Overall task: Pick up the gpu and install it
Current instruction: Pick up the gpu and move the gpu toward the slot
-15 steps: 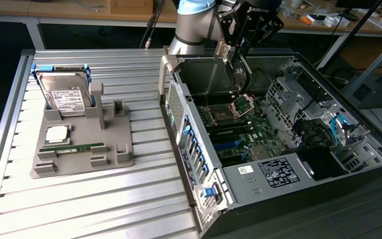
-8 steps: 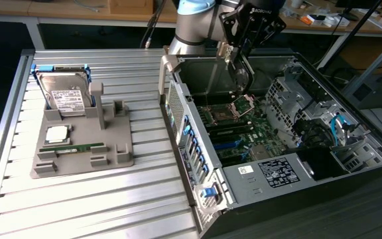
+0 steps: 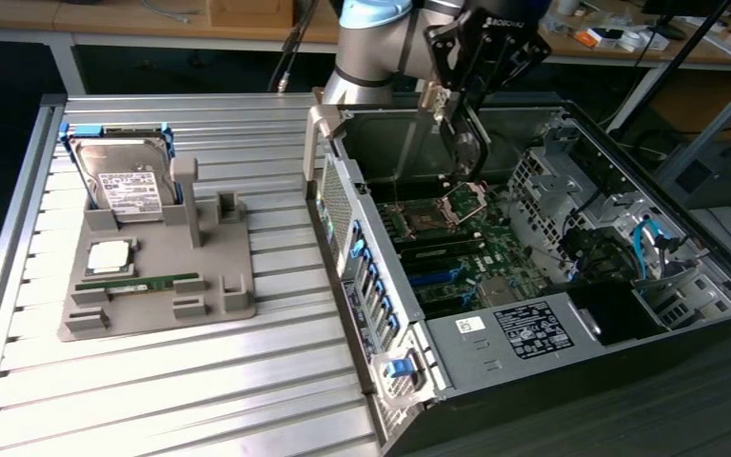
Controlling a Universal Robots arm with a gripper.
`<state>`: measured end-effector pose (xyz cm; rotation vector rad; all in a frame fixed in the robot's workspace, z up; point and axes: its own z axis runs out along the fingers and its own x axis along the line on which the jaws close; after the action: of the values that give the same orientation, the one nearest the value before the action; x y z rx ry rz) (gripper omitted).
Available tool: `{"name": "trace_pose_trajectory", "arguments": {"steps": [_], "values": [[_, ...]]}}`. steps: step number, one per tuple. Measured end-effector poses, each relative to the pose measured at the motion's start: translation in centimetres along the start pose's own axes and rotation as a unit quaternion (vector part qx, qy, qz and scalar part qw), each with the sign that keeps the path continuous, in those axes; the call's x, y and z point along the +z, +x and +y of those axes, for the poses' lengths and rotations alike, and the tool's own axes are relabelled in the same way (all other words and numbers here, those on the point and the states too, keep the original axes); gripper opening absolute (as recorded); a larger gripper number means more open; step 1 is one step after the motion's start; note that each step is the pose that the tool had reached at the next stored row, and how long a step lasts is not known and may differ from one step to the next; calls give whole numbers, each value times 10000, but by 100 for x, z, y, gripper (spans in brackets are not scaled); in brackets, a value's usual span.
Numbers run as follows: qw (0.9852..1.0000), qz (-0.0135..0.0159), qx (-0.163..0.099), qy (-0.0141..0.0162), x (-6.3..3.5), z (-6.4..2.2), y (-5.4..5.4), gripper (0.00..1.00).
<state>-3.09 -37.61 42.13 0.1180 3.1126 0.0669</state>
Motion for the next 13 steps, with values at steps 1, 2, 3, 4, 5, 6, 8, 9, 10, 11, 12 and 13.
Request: {"name": "trace_pose_trajectory", "arguments": {"steps": [1,2,3,4,5,6,8,9,10,11,12,13], "values": [[10000,0,0,1,3,0,-10,27],[10000,0,0,2,5,0,-19,27],[10000,0,0,3,7,0,-25,27],[10000,0,0,3,8,0,-30,27],[10000,0,0,5,10,0,-37,27],[10000,0,0,6,12,1,-44,27],[10000,-1,0,7,15,1,-58,27],[10000,-1,0,9,18,1,-71,27],[10000,-1,-1,10,20,2,-80,27],[10000,-1,0,11,21,2,-85,27],[10000,-1,0,12,23,2,-92,27],[10000,-1,0,13,24,2,-98,27]]}}
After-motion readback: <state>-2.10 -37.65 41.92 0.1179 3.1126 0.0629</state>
